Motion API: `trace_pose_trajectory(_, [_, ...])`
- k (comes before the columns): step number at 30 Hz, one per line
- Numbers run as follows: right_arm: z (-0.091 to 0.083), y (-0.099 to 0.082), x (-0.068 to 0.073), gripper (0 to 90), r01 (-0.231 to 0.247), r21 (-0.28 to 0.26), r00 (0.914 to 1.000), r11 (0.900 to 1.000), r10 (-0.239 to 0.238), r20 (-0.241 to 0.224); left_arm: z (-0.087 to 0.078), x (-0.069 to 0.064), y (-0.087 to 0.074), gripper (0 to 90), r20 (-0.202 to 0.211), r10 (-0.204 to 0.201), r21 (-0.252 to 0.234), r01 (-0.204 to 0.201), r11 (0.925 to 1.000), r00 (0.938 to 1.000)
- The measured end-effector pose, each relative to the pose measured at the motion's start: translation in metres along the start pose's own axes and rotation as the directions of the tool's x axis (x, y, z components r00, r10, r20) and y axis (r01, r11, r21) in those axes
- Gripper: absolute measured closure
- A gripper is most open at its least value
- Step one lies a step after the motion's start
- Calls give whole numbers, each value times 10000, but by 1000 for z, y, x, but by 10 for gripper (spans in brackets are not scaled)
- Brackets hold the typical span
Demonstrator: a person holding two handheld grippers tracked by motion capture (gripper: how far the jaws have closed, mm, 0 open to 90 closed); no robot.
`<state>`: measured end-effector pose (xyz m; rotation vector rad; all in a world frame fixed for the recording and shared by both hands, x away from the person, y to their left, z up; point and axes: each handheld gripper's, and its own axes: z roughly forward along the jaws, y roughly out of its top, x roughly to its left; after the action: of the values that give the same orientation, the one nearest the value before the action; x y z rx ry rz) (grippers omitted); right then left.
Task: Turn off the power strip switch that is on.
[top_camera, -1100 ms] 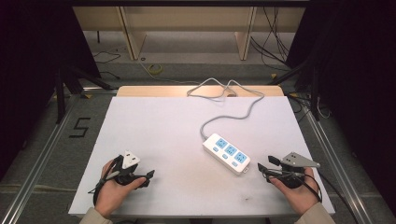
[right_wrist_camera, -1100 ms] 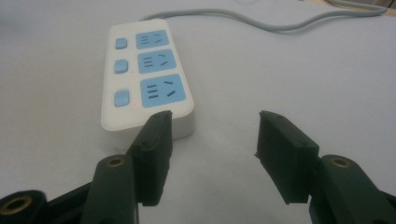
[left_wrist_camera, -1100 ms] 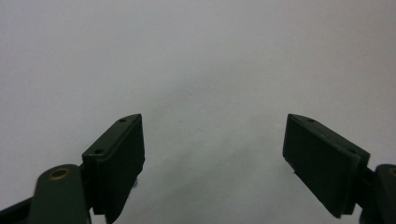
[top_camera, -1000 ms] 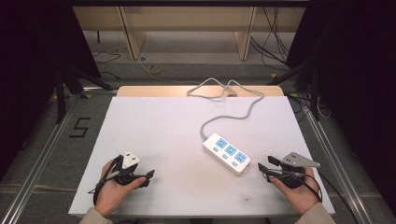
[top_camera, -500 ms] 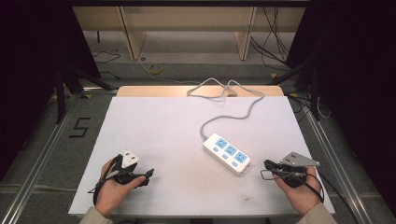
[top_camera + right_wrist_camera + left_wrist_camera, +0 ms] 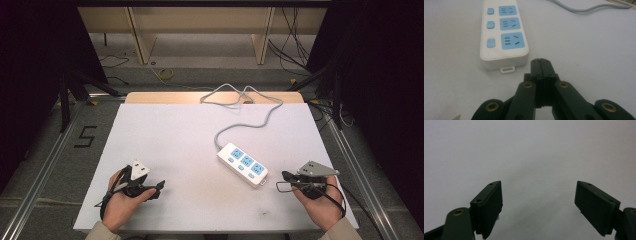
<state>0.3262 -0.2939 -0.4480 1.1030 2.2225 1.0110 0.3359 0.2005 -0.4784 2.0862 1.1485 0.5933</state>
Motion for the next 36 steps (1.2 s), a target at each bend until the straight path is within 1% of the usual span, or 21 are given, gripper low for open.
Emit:
trace_pose_trajectory(2, [0,1,0,900,10,22,10000,10000,-10,-7,0,0,0,222,3,-34,-48,34,10000,10000])
trace_pose_trajectory(13, [0,7,-1,900,147,123,9998,9998,-145,-116,1,0,0,226,3,11,6,-11,10000,10000])
trace_pose_trajectory(36, [5,23,0,900,355,671,9986,9971,-327,-421,0,-1,1,233,-61,96,67,-96,9999,9999])
